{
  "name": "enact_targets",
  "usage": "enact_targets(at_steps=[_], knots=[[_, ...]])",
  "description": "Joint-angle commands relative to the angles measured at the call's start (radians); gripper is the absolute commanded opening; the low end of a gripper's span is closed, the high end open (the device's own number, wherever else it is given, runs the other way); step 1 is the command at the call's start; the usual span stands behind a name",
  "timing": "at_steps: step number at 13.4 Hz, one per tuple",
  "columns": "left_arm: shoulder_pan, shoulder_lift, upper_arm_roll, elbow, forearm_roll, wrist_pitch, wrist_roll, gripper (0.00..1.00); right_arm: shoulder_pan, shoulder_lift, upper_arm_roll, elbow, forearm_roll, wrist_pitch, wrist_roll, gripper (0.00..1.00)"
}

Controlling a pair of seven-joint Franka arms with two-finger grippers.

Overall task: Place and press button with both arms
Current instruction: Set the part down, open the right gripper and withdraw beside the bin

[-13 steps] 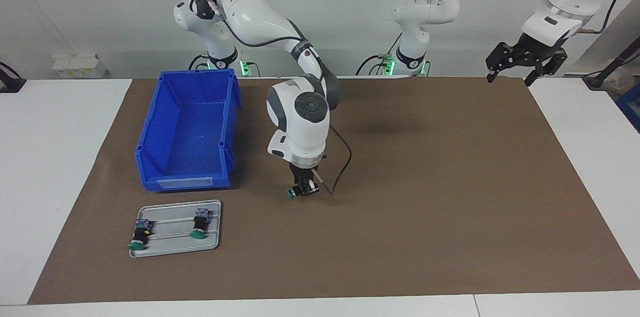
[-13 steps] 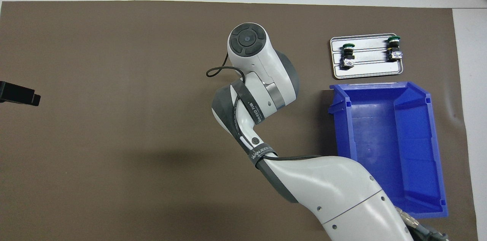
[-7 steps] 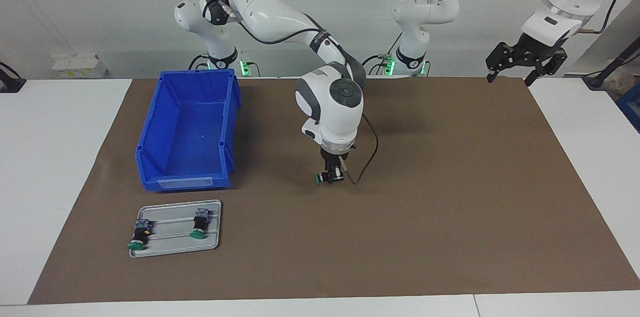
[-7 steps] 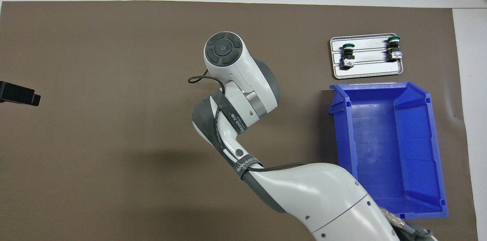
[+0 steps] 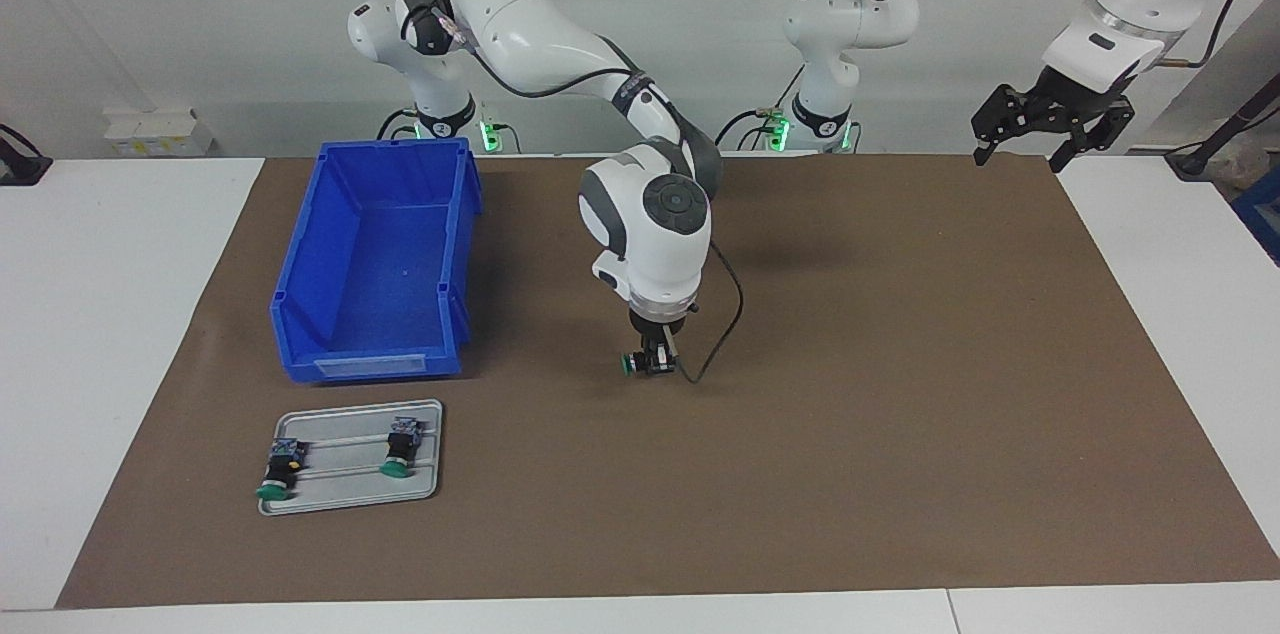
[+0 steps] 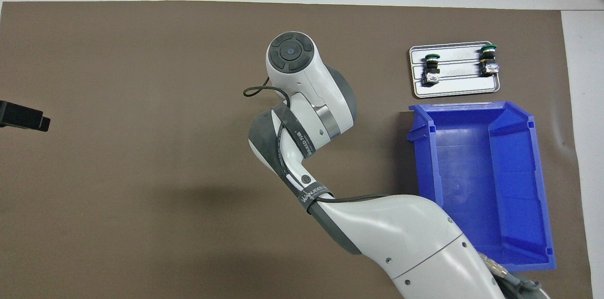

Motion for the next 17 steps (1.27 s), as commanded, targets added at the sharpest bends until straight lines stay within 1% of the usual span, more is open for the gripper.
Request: enact_targets(at_steps=[1,3,5,6,7,8,10,11,13,15,17], knots=[[0.009,-0.026,-0.005,-0.03,0.011,-0.001,0.007,1.0,-0.008,0.009,0.006,0.02,0.02,-0.006,0.019,0.69],[0.003,-0.023,-0.007,-0.027,0.011,0.019,0.027,1.0,-0.008,0.007,0.006,0.02,0.017,-0.023,0.031,0.7],[-0.003,-0.022,-0.007,-0.028,0.011,0.062,0.094,1.0,-0.019,0.01,0.001,0.035,-0.007,-0.096,0.027,0.7],[-0.006,-0.02,-0.01,-0.028,0.011,0.066,0.123,0.99,-0.02,0.009,-0.002,0.035,-0.029,-0.112,0.018,0.71],[-0.011,-0.02,-0.017,-0.028,0.011,0.062,0.18,0.93,-0.026,0.006,-0.002,0.036,-0.044,-0.125,-0.011,0.71],[-0.024,-0.02,-0.019,-0.028,0.008,0.06,0.273,0.92,-0.057,-0.005,0.007,0.037,-0.046,-0.145,-0.047,0.71],[-0.072,-0.017,-0.019,-0.028,0.0,0.08,0.379,0.92,-0.127,-0.072,0.009,0.037,-0.03,-0.193,-0.18,0.71],[-0.089,-0.014,-0.021,-0.031,-0.006,0.118,0.43,0.93,-0.175,-0.114,0.01,0.035,-0.021,-0.223,-0.261,0.71],[-0.135,0.001,-0.019,-0.036,-0.044,0.152,0.519,0.92,-0.247,-0.181,0.015,0.03,-0.02,-0.285,-0.475,0.71],[-0.187,0.043,-0.019,-0.03,-0.07,0.2,0.605,0.92,-0.324,-0.235,0.013,0.021,-0.018,-0.335,-0.707,0.71],[-0.242,0.106,-0.021,-0.022,-0.081,0.235,0.692,0.92,-0.381,-0.277,0.013,0.018,-0.016,-0.371,-0.879,0.71]])
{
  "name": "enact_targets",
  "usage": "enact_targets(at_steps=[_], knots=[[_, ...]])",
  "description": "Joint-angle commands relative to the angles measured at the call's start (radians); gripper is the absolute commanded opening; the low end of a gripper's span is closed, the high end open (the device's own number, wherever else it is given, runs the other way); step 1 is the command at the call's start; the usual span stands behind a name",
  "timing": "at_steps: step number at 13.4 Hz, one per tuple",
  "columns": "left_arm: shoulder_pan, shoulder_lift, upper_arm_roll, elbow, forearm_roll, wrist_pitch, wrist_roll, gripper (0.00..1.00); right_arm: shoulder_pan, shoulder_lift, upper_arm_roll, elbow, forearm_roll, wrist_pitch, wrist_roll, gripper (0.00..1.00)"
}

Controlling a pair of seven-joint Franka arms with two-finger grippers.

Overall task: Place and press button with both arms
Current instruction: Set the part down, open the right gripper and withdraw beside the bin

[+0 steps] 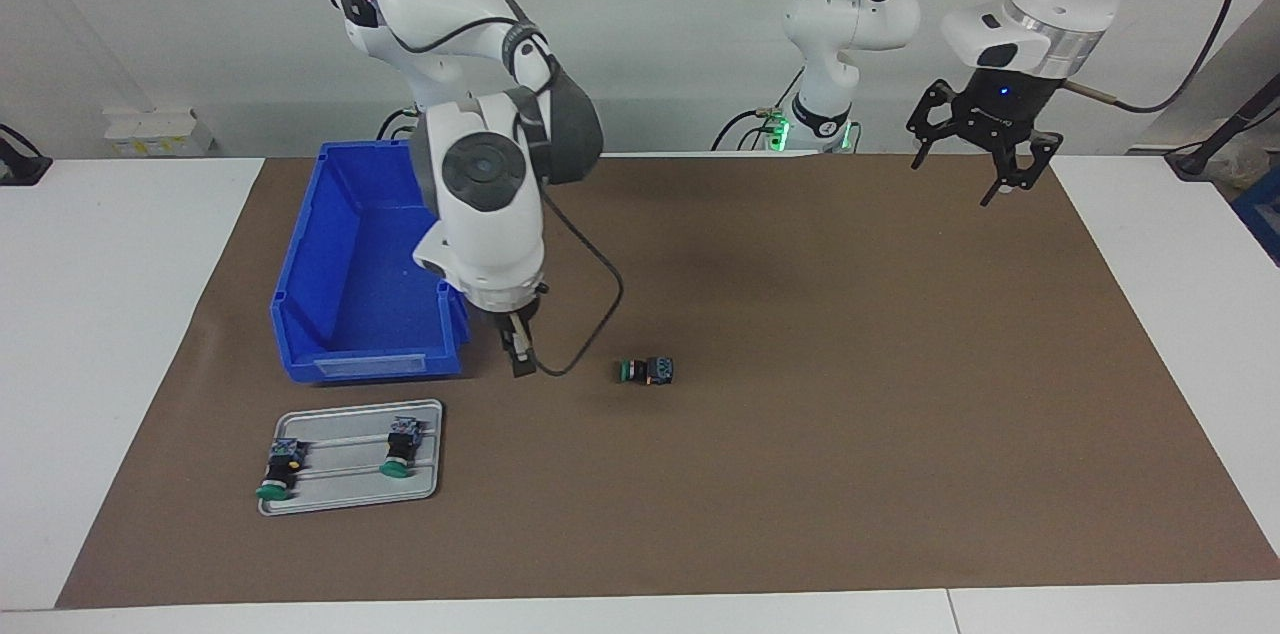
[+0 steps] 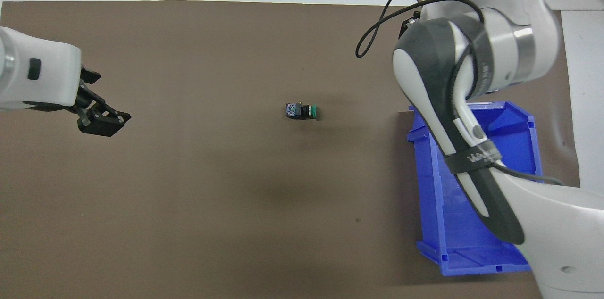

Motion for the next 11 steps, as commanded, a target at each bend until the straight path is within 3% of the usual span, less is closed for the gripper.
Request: enact_targets(at_steps=[1,4,6,9,11], knots=[[-0.078,0.082,0.015,0.003,-0.016,0.081,0.118,0.92,-0.058,-0.06,0.019,-0.035,0.01,-0.031,-0.186,0.71],[-0.156,0.198,0.015,0.046,-0.018,0.131,0.12,0.91,-0.117,-0.145,0.021,-0.084,0.048,-0.043,-0.393,0.72],[-0.202,0.235,0.015,0.043,-0.035,0.236,0.117,0.9,-0.169,-0.22,0.021,-0.145,0.097,-0.046,-0.55,0.78],[-0.275,0.341,0.015,0.1,-0.041,0.258,0.109,0.9,-0.213,-0.312,0.018,-0.216,0.096,-0.077,-0.776,0.83],[-0.314,0.388,0.02,0.114,-0.033,0.293,0.069,0.92,-0.25,-0.39,0.018,-0.318,0.097,-0.082,-0.98,0.85]])
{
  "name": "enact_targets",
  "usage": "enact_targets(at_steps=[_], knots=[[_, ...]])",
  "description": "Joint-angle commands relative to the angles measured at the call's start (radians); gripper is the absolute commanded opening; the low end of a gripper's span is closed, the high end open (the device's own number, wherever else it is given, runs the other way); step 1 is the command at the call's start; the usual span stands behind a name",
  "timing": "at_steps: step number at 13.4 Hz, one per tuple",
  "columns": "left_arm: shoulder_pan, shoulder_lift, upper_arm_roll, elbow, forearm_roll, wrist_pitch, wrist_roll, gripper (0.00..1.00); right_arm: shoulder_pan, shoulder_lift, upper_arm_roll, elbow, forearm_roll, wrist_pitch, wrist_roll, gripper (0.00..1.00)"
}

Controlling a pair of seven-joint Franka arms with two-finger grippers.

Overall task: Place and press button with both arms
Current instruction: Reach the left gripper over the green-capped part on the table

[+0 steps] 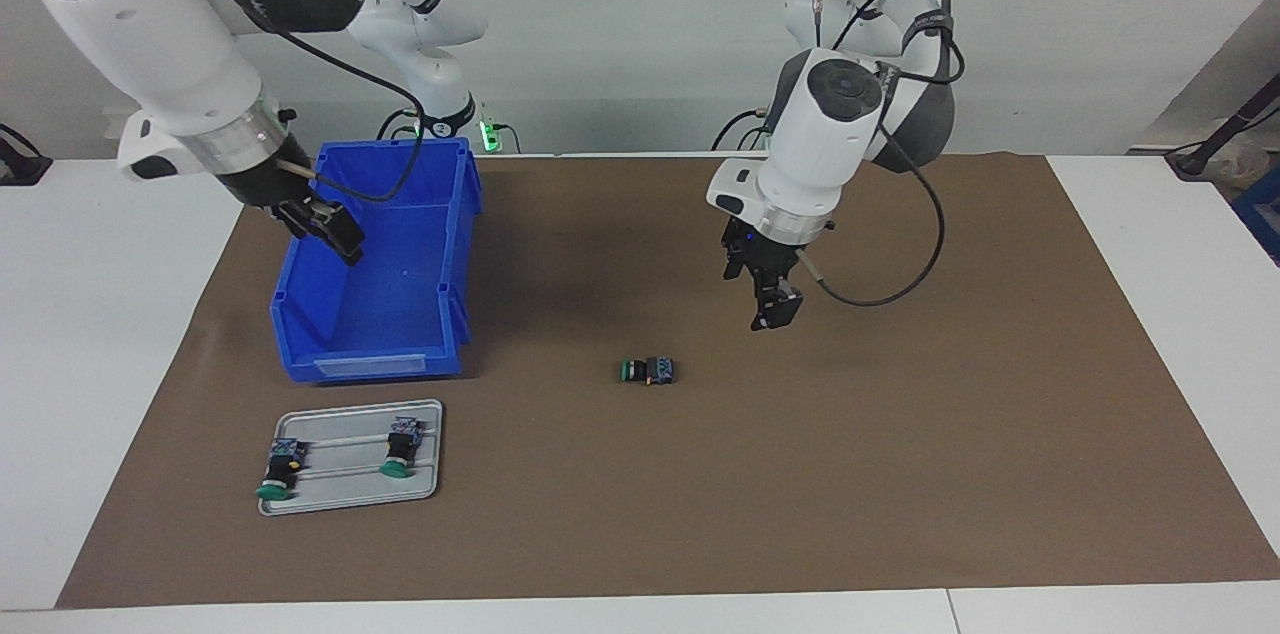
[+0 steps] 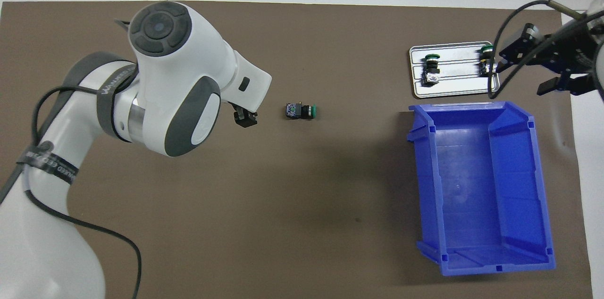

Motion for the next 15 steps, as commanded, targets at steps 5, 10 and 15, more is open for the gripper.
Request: enact_targets(at_steps=[5,10,15], knots=[[-0.154,0.246,0.039,0.18,0.066,0.079,-0.13,0.89,-0.04,-0.217,0.015,-0.314,0.0,0.057,-0.252,0.86],[-0.18,0.35,0.048,0.226,0.069,0.117,-0.204,0.83,0.058,-0.278,0.021,-0.388,-0.15,0.085,-0.239,0.86],[-0.199,0.383,0.056,0.236,0.114,0.156,-0.222,0.81,0.056,-0.304,0.022,-0.408,-0.153,0.103,-0.261,0.87]])
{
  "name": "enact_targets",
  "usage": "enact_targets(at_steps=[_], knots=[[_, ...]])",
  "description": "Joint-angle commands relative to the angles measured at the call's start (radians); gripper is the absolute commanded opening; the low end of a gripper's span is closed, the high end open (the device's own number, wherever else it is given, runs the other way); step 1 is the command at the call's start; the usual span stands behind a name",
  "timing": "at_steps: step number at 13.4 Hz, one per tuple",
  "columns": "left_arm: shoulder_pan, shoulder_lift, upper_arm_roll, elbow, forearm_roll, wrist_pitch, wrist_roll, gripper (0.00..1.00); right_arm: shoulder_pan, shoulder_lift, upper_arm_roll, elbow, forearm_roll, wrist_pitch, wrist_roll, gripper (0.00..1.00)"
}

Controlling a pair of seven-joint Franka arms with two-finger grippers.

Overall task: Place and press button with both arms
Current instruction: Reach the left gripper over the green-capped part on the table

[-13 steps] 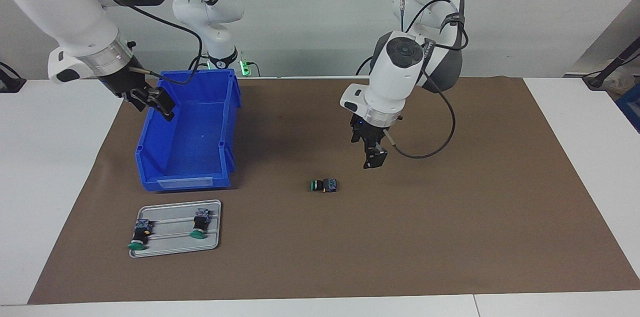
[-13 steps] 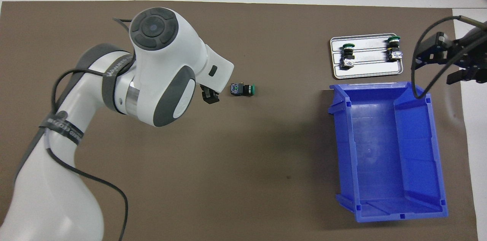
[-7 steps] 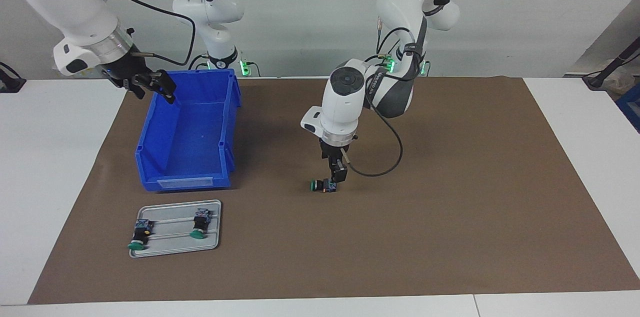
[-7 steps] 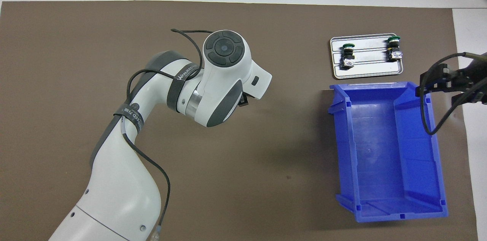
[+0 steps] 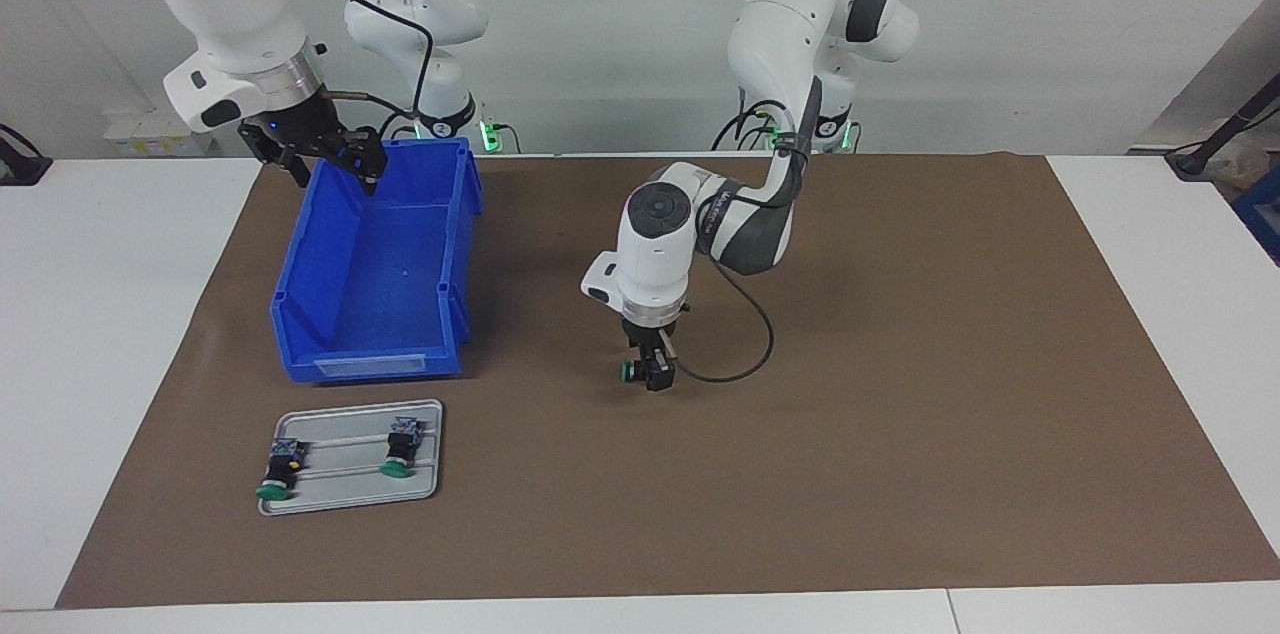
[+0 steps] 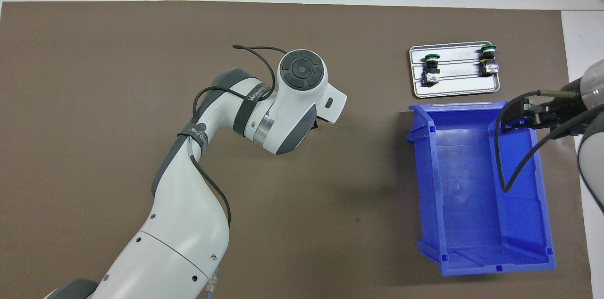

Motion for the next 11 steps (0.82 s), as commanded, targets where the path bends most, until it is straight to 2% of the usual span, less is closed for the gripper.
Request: enact_targets(at_steps=[1,5,8,9,11], knots=[[-0.022,0.013,0.023,0.013,0.031,0.034,-0.018,0.81,-0.011,-0.043,0.007,-0.037,-0.015,0.03,-0.037,0.89],[-0.041,0.004,0.023,-0.056,0.031,0.105,-0.021,0.83,-0.017,-0.043,0.005,-0.037,-0.006,0.039,-0.08,0.95],[-0.041,0.004,0.023,-0.058,0.032,0.103,-0.031,0.8,-0.017,-0.041,0.005,-0.036,0.004,0.069,-0.122,0.97],[-0.041,0.004,0.024,-0.058,0.032,0.1,-0.031,0.73,-0.021,-0.04,0.005,-0.036,0.004,0.098,-0.183,0.97],[-0.041,-0.001,0.023,-0.059,0.043,0.105,-0.031,0.42,-0.026,-0.035,0.004,-0.037,0.017,0.143,-0.209,0.97]])
